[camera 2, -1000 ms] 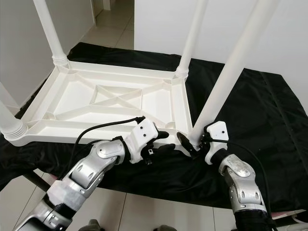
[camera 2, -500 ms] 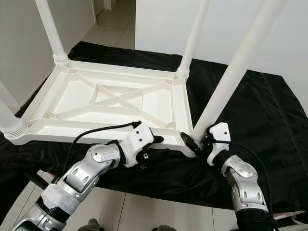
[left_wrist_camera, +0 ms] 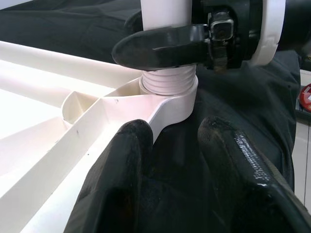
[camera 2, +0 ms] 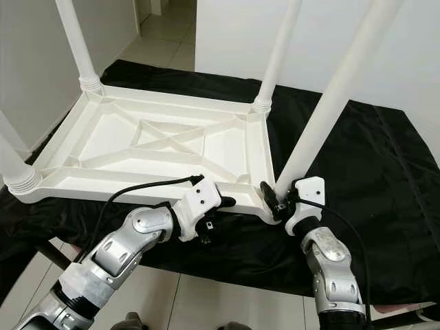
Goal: Building children table
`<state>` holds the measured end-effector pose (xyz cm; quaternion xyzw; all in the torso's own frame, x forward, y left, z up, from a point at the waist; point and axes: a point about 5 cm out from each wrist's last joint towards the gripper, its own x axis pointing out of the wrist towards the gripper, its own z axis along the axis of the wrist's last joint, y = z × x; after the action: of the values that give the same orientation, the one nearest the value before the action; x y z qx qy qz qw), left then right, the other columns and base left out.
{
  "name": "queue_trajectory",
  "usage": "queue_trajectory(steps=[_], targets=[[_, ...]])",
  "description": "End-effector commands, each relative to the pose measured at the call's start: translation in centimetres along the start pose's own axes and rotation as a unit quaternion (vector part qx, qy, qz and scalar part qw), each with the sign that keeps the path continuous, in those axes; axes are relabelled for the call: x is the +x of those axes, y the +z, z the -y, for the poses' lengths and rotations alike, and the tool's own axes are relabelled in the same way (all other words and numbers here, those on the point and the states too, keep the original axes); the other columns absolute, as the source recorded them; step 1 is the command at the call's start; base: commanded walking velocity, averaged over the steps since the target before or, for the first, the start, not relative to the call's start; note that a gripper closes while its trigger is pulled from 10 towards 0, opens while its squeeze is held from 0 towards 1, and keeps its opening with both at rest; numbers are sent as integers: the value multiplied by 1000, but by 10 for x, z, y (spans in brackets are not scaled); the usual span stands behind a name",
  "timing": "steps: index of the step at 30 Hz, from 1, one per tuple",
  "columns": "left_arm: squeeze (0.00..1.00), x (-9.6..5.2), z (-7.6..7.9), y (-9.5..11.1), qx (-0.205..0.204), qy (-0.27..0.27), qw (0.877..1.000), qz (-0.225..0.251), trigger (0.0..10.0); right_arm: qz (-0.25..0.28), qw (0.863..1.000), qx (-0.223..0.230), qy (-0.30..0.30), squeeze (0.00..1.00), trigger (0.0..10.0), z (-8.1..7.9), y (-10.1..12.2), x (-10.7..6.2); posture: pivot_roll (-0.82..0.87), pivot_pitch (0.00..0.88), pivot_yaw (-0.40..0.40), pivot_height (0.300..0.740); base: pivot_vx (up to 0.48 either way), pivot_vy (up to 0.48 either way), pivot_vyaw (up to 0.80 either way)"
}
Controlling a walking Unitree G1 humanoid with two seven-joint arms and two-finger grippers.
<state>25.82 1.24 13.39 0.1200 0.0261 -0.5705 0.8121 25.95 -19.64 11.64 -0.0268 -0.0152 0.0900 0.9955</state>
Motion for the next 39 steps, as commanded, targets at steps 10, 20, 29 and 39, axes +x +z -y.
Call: queue_trajectory(steps=[10,20,29,39], targets=[[0,0,8,2,3,-58,998,-3,10000,-51,982,44,-178,0,10000,-17,-17,-4,42,10,-76,740,0,0,0],[0,0,9,2,3,-59,998,-3,10000,-55,970,70,-227,0,10000,-39,-17,-2,51,0,-79,740,0,0,0],[0,1,8,3,6,-60,998,-3,10000,-18,973,101,-208,1000,10000,-43,-7,-1,49,0,-78,740,0,0,0],[0,3,7,4,10,-62,998,-3,10000,19,992,64,-111,0,10000,-17,2,-7,44,0,-74,740,0,0,0]])
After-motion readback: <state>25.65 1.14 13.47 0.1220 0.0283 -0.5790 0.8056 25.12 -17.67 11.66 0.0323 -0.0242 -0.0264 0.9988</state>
